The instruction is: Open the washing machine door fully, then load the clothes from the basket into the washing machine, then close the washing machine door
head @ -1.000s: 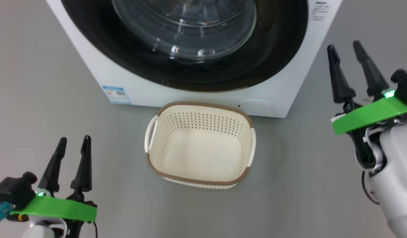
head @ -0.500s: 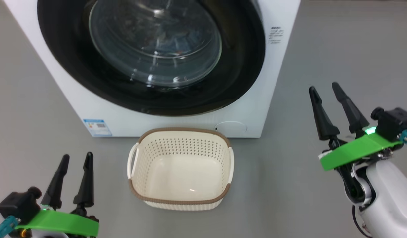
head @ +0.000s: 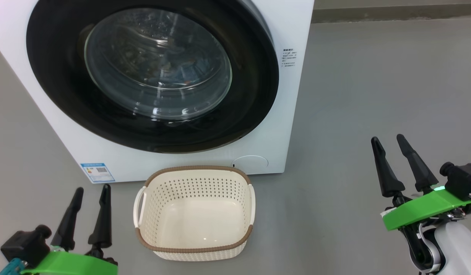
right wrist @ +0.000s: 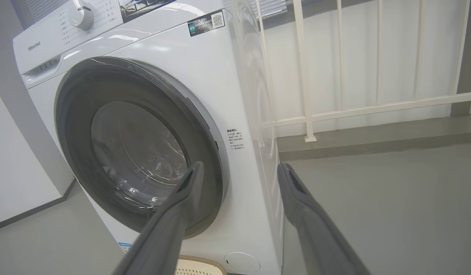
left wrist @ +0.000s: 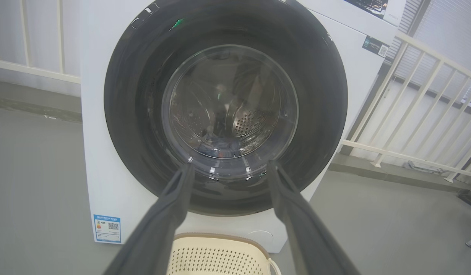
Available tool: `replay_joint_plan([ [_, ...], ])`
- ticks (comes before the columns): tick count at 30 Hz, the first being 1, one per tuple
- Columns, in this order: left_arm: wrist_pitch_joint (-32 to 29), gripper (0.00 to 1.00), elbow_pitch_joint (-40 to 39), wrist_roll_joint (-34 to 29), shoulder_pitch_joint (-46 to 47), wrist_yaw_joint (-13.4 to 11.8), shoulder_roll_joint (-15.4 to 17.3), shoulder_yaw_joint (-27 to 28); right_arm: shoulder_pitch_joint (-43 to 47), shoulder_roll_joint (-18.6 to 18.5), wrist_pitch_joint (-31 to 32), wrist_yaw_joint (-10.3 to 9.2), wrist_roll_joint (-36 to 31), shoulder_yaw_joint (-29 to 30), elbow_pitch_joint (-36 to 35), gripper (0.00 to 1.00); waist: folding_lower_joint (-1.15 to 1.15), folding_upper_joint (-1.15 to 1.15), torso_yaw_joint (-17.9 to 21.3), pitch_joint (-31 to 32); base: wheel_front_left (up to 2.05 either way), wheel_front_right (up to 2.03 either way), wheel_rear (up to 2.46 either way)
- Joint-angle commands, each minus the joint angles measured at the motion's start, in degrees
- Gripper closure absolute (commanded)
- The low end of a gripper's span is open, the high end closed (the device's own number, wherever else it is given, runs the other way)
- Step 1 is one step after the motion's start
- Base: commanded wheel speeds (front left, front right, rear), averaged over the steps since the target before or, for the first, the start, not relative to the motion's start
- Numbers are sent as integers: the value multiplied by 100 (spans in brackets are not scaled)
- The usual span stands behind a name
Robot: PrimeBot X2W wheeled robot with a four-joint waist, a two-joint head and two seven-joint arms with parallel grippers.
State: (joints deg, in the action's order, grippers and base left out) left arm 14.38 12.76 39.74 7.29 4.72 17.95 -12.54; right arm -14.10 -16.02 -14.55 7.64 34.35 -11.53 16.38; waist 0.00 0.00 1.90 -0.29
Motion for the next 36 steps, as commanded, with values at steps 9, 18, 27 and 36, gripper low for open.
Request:
replay_joint_plan([
  [9,31,0,-224,39,41,-48,132,176,119,12,-45,-15,-197,69,-147,0,0,0,37,33,0,0,0],
  [18,-11,0,-239,-60,9,-51,221,59,177,39,-45,-15,-433,147,-42,0,0,0,-34,36,0,0,0],
  [27,-12,0,-200,-118,12,-75,251,-5,190,45,-45,-15,-553,177,10,0,0,0,-67,57,0,0,0],
  [36,-4,0,-150,-125,13,-135,247,-12,194,70,-45,-15,-592,179,63,0,0,0,-71,61,0,0,0],
])
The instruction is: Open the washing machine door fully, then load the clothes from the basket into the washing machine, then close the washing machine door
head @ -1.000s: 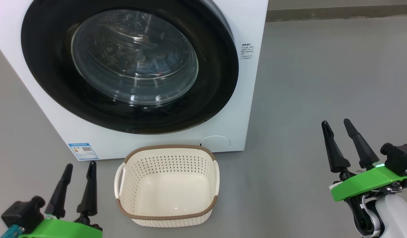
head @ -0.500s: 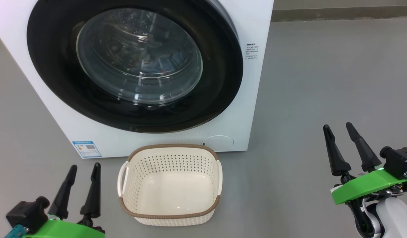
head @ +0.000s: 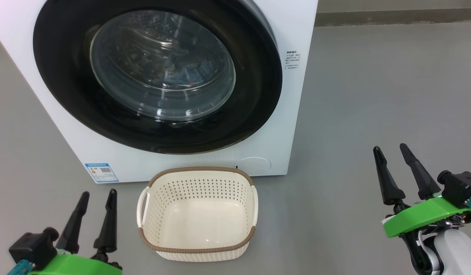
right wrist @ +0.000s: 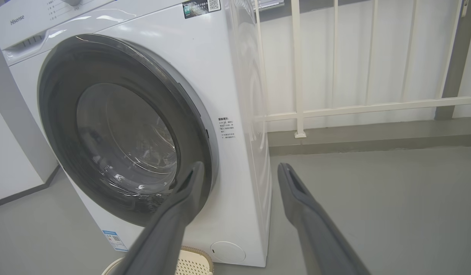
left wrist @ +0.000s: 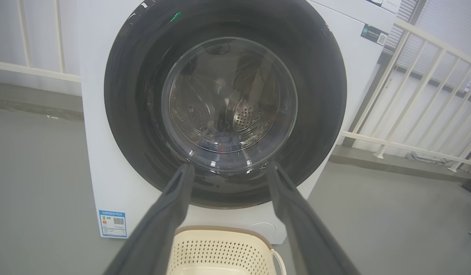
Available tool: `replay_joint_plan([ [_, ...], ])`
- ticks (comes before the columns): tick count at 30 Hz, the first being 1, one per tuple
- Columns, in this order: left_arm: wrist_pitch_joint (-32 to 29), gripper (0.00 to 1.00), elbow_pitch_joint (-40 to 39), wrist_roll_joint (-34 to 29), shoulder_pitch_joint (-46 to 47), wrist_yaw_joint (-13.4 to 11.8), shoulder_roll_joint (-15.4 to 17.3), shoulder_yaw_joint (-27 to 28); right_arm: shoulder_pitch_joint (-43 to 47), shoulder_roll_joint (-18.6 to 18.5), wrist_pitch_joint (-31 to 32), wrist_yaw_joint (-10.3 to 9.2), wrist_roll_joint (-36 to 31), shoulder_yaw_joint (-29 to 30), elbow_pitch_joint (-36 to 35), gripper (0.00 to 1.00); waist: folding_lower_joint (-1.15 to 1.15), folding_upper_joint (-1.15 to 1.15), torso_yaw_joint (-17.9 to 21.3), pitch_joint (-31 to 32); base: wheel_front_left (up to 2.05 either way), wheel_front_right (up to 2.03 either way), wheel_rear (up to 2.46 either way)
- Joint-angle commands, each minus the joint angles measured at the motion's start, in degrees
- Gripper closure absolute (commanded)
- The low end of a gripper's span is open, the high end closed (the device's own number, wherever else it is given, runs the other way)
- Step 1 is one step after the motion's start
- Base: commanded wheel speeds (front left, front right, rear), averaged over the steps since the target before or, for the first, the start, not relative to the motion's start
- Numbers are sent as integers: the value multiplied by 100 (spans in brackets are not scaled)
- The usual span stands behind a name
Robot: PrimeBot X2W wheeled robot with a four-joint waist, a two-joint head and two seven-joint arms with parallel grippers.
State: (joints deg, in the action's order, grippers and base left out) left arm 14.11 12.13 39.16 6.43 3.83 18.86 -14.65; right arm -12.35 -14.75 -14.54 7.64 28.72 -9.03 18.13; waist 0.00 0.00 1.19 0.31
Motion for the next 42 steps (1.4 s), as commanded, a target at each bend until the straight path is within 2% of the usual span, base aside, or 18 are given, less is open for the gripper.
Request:
replay_joint_plan([
  [1,22,0,-84,-56,102,-52,153,197,26,-47,-46,-15,-35,-76,-106,0,0,0,-2,-1,0,0,0],
  [28,-10,0,-104,108,112,-56,185,184,19,41,-46,-15,-39,-114,-73,0,0,0,-40,-56,0,0,0],
  [29,-8,100,4,97,0,-36,2,-12,5,103,0,0,-1,-13,45,100,0,0,-40,-56,0,0,0],
  [34,-16,100,270,127,-181,-34,-247,-73,263,314,42,0,26,-55,347,100,-1,0,-41,-57,0,0,0],
  [40,-113,100,262,376,-180,-15,-311,30,286,355,141,-1,329,22,304,100,-13,0,-45,-44,0,0,0],
  [42,-146,100,260,459,-180,-8,-333,65,296,369,174,-1,431,47,290,100,-10,0,-46,-43,0,0,0],
])
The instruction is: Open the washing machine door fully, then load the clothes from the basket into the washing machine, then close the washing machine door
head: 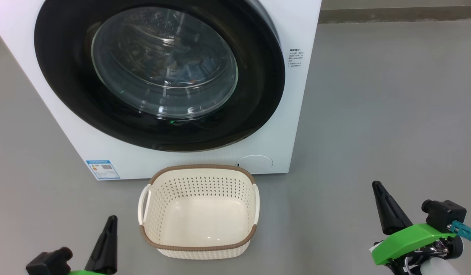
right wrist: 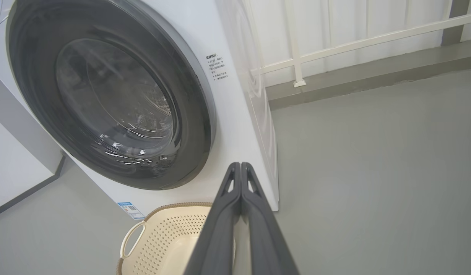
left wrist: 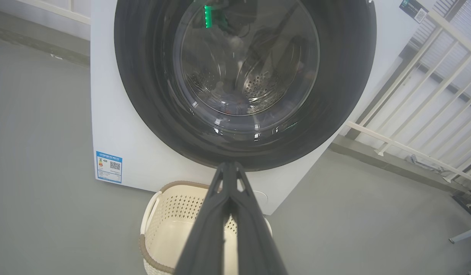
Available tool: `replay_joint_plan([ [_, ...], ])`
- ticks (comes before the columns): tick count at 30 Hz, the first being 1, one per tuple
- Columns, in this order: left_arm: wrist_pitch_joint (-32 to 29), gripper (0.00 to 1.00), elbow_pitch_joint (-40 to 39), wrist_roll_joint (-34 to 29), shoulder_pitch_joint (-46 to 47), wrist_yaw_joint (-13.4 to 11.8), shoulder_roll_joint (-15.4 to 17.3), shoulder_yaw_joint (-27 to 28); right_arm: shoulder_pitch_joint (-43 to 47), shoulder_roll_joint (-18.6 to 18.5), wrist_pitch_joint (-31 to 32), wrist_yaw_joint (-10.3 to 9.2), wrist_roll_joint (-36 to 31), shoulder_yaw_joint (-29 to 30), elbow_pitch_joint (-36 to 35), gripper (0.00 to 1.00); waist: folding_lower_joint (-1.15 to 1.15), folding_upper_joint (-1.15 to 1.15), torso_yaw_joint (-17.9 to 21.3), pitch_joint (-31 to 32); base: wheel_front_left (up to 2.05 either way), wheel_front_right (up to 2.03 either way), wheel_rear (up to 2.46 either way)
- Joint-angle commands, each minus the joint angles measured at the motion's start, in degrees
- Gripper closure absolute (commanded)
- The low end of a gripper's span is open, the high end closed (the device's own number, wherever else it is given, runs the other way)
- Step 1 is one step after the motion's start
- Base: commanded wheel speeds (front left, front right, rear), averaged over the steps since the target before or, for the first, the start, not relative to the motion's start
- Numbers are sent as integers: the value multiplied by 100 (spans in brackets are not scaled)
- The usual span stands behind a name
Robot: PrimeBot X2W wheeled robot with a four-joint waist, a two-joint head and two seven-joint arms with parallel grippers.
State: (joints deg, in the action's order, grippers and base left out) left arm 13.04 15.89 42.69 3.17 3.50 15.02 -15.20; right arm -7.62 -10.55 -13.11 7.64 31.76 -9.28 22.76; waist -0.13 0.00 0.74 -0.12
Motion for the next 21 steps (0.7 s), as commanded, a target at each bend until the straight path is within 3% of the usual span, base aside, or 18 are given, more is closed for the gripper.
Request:
replay_joint_plan([
  [1,-54,100,-115,148,147,28,40,137,-174,-44,48,-1,178,85,-177,100,7,0,-1,-4,0,0,0],
  [21,-366,100,-117,937,182,89,-165,472,-130,89,363,-3,1141,332,-286,100,12,0,-13,-12,0,0,0],
])
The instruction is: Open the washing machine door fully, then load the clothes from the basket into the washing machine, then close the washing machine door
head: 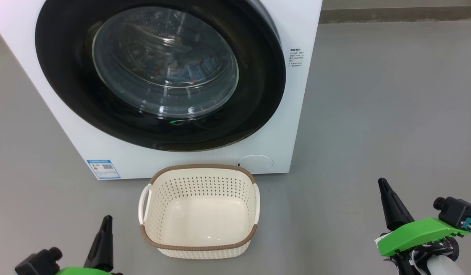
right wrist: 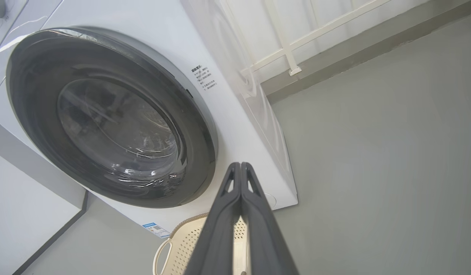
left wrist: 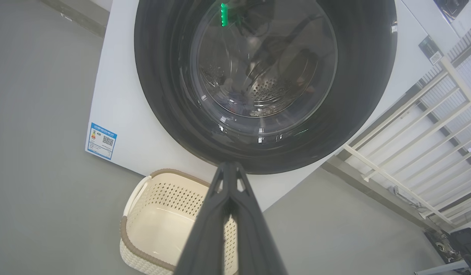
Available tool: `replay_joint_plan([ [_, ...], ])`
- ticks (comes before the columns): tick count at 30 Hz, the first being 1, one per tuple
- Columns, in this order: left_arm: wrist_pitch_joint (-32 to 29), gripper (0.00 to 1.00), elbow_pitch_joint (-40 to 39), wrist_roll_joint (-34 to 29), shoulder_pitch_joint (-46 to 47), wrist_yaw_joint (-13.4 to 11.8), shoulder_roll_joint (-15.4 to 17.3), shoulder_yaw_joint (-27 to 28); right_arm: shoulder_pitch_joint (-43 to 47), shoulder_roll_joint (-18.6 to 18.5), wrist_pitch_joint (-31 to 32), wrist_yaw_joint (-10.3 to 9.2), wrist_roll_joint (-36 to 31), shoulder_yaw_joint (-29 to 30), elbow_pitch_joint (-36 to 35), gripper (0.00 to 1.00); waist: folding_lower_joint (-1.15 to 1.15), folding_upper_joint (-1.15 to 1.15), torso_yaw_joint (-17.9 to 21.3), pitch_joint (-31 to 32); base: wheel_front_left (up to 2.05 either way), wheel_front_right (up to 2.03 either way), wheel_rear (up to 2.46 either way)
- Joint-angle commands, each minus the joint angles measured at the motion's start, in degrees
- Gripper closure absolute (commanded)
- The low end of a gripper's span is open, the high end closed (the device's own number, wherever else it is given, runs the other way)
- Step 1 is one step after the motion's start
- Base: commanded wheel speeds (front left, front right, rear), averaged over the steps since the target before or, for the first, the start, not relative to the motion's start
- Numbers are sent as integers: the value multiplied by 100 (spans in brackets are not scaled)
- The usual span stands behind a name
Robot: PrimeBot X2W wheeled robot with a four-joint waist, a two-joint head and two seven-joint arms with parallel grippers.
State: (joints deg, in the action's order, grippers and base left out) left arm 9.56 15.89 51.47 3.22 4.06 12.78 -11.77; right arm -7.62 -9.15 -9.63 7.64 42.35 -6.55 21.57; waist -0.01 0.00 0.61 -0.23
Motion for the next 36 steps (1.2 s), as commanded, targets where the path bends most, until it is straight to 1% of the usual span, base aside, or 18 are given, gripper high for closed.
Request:
replay_joint_plan([
  [1,-35,100,-118,100,179,36,49,146,-128,-44,30,-4,131,72,-173,100,0,0,-1,0,0,0,0],
  [36,-627,100,-143,1595,223,152,-342,781,-26,208,628,-8,1957,540,-392,100,0,0,-23,2,0,0,0],
])
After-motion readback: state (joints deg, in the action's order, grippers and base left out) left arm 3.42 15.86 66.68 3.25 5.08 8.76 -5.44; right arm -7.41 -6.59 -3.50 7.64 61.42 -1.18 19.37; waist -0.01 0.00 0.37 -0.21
